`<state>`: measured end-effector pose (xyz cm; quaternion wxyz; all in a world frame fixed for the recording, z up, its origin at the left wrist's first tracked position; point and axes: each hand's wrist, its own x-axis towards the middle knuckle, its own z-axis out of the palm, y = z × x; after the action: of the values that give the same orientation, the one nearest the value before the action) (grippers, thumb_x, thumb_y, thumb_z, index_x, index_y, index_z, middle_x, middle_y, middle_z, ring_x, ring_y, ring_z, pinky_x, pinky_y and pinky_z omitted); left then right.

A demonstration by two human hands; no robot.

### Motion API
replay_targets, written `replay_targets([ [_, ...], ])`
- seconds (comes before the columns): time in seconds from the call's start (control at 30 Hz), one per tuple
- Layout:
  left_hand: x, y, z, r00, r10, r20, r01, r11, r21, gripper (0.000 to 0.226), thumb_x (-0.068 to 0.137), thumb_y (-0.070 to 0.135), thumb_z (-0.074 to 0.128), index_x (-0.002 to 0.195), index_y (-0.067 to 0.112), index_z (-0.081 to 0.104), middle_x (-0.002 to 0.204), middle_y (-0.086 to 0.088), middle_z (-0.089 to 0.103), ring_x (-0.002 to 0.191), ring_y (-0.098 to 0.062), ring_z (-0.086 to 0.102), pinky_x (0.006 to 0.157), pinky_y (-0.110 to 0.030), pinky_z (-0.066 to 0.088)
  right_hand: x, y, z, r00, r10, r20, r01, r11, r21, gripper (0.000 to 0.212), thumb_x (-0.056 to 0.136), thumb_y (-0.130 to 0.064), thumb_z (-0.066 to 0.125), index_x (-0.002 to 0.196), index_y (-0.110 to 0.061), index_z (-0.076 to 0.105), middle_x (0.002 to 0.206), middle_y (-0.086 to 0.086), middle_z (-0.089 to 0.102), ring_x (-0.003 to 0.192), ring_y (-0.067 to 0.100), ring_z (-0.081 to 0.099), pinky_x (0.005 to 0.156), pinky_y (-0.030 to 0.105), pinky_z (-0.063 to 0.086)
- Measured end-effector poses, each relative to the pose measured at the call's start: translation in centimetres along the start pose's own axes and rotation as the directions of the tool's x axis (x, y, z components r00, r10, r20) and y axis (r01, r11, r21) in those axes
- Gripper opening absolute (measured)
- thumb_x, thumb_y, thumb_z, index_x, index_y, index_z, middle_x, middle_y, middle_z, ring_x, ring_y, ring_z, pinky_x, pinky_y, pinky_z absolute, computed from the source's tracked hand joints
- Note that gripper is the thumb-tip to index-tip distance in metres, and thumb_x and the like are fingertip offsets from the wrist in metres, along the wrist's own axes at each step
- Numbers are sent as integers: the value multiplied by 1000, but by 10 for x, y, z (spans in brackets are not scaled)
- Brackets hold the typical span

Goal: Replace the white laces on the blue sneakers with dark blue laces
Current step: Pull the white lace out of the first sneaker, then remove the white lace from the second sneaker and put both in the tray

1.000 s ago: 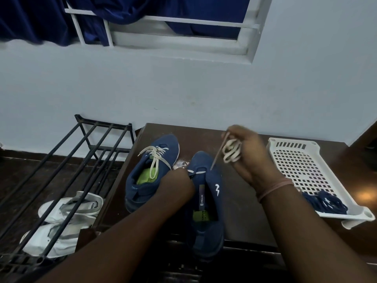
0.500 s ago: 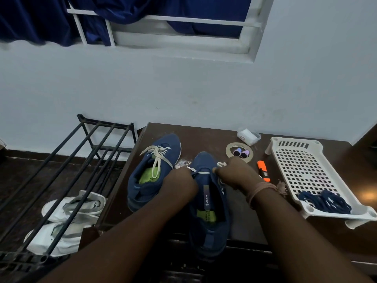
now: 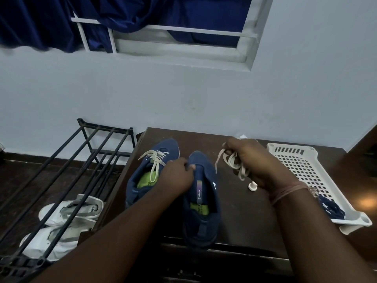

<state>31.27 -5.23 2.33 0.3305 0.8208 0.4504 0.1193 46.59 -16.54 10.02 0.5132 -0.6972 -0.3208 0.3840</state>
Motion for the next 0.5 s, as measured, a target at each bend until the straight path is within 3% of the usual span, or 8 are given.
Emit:
replay_targets([
  [0.1,-13,25,-21,984,173,-30,-175,950,-259,39,105,45,39,119,25,68,120,0,68,111,-12,60,95,-32,46,-3,-4,-1,995,-67,68,69,997,-32,25,82,-30,60,66,-11,56,59,9,45,50,21,36,48,29,27],
  [0.17,-25,39,-32,966,240,98,-162,854,-494,38,103,52,42,116,31,71,115,8,72,109,-8,64,95,-33,48,-7,-6,0,985,-122,122,137,983,-121,30,88,-28,59,71,-4,59,64,12,50,53,22,43,45,27,30],
  [0.27,-29,40,-34,946,303,113,-211,843,-495,21,97,38,63,97,21,74,91,-1,76,85,-12,69,88,-46,53,-10,-7,-4,976,-163,145,190,961,-202,26,93,-25,60,87,0,66,76,14,63,55,21,55,43,24,39],
  [0.33,-27,36,-35,960,268,86,-201,868,-453,13,96,26,67,90,17,74,83,-3,76,74,-10,66,85,-44,55,-5,0,-9,969,-200,146,239,911,-336,17,92,-25,63,85,-12,71,79,3,68,61,8,59,58,28,49],
  [0.4,-26,33,-37,967,207,148,-115,875,-471,16,98,20,63,93,12,76,83,-6,75,72,-11,65,81,-36,56,6,13,-14,953,-272,130,297,771,-563,13,88,-34,65,80,-27,72,87,-5,68,81,5,60,79,39,52],
  [0.5,-28,32,-39,934,86,346,131,819,-559,21,101,15,57,99,5,76,82,-5,73,70,-10,63,75,-27,53,17,33,-8,947,-306,92,267,601,-754,6,86,-44,67,83,-39,70,120,-8,54,119,16,47,101,45,41],
])
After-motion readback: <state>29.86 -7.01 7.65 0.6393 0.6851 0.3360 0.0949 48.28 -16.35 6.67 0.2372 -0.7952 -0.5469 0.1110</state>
